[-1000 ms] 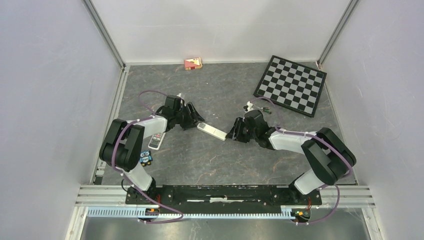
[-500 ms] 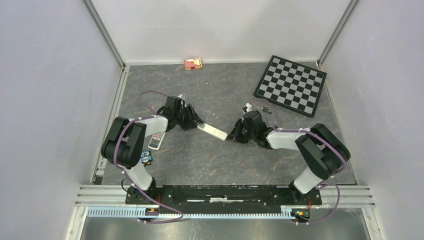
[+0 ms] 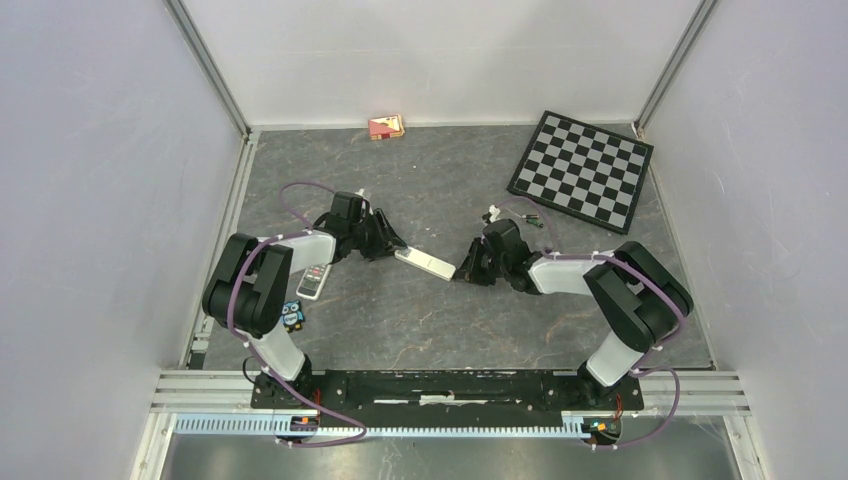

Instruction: Load the batteries into the remote control

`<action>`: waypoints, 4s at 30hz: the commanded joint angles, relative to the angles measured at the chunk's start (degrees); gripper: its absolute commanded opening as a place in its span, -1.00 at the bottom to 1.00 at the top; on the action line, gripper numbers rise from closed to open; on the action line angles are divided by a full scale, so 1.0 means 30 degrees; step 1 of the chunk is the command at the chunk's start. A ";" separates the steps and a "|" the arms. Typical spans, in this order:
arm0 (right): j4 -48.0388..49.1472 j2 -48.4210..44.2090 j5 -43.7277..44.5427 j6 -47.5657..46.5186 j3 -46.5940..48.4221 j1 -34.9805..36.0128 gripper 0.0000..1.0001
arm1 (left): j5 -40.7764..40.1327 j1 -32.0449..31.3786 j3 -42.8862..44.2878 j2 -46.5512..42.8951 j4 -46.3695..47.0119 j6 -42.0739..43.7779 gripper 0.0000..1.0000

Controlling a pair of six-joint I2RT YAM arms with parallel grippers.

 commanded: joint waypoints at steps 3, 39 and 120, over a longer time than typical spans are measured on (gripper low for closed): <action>-0.0919 0.0513 0.1052 -0.0776 0.2013 0.0175 -0.86 | 0.1162 -0.0119 -0.0142 -0.0166 0.0586 0.0629 -0.02; -0.9406 0.7997 0.5727 0.1634 1.0706 0.2572 -1.00 | 0.4068 -0.0376 -0.3519 0.0470 0.5867 -0.1604 -0.26; 0.0298 0.3126 0.6107 -1.6862 0.4819 -0.2357 -0.45 | -0.8493 0.5962 0.0251 -0.9128 -1.3119 0.1750 0.99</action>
